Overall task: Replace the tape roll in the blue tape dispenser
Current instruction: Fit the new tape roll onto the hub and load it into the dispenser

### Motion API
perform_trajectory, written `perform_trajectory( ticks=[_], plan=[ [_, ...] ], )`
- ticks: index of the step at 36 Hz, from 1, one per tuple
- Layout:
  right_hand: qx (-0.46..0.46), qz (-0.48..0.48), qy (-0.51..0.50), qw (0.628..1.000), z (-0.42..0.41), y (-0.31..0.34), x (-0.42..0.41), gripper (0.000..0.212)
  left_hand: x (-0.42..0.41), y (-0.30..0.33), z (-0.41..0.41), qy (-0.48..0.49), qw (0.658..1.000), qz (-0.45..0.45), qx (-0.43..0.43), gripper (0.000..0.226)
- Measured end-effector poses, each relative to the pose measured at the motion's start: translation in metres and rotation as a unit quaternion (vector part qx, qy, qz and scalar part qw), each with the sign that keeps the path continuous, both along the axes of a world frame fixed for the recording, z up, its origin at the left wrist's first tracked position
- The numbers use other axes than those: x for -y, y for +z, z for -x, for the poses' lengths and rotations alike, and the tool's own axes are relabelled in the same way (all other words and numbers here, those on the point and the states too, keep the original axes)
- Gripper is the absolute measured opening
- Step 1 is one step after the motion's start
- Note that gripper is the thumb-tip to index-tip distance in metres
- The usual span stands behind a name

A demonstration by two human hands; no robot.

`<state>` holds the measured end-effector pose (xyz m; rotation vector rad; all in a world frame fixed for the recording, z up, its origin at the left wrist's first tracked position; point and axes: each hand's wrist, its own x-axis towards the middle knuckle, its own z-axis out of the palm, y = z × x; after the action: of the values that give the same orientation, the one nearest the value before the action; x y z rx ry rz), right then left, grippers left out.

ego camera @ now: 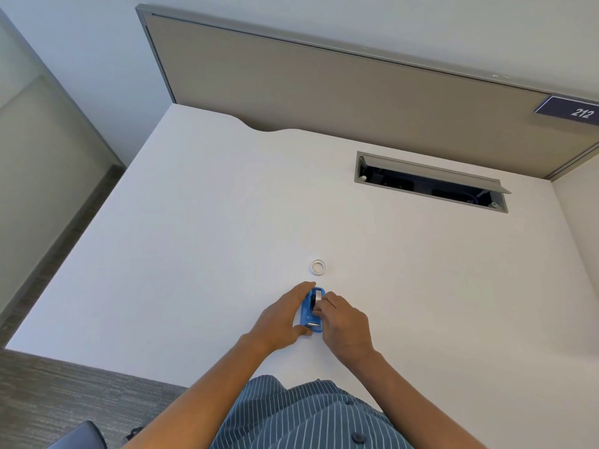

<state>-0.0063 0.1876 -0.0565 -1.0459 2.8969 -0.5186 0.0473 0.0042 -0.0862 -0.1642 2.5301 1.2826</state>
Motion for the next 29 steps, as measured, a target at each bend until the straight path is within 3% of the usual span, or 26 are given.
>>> perform_trajectory(
  ticks=[29],
  plan=[
    [0.019,0.052,-0.024,0.998,-0.013,0.015,0.002,0.022,0.000,-0.005,-0.001,-0.001,1.000,0.017,-0.010,0.101]
  ],
)
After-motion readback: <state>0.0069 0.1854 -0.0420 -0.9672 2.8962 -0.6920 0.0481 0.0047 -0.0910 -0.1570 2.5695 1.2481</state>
